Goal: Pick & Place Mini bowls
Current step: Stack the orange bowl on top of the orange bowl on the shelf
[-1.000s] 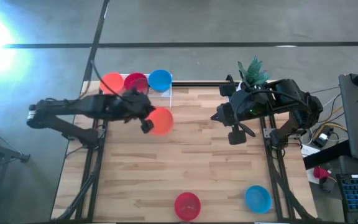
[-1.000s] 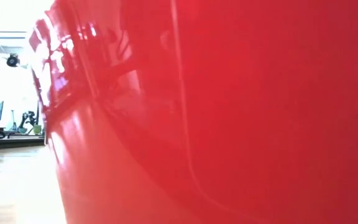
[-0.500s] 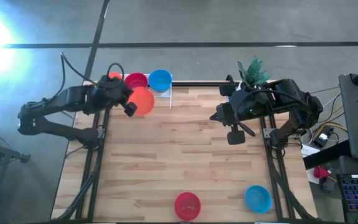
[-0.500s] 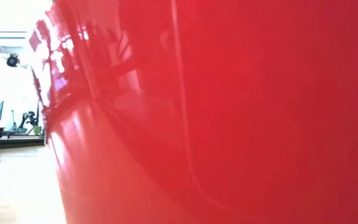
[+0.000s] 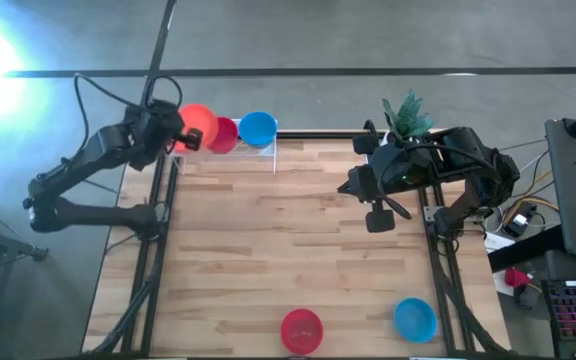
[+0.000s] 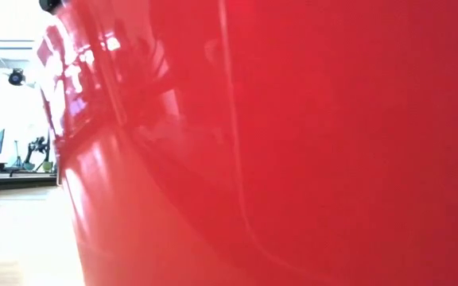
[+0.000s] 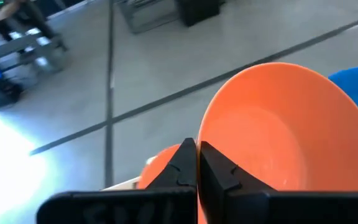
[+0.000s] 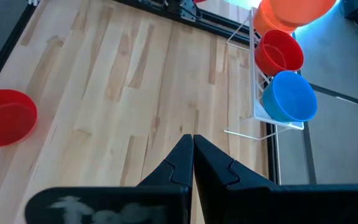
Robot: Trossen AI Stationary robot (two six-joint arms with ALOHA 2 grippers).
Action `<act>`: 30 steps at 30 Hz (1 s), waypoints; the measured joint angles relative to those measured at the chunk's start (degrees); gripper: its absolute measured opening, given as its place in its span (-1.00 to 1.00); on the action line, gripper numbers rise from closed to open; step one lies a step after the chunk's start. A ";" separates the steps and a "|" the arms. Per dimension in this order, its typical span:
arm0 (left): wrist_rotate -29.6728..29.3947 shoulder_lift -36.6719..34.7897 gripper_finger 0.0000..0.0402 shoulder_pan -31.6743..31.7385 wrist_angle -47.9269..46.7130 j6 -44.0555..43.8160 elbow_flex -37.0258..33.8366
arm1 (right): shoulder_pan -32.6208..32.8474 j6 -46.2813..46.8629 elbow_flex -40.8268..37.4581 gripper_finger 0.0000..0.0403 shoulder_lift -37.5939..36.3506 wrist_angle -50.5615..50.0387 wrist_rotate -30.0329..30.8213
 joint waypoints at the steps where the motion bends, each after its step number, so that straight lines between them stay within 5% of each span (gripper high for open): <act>1: -0.57 0.00 -1.00 1.09 -0.20 0.00 0.00 | 0.00 0.00 0.00 -0.96 0.00 0.00 0.00; 15: -5.00 1.40 -1.00 10.64 -0.93 0.04 -2.88 | 0.00 -0.87 0.00 -0.96 -0.02 0.00 0.00; 30: -4.75 1.42 -1.00 11.82 2.98 0.07 -8.05 | -0.02 -1.11 0.00 -0.96 -0.11 0.07 0.00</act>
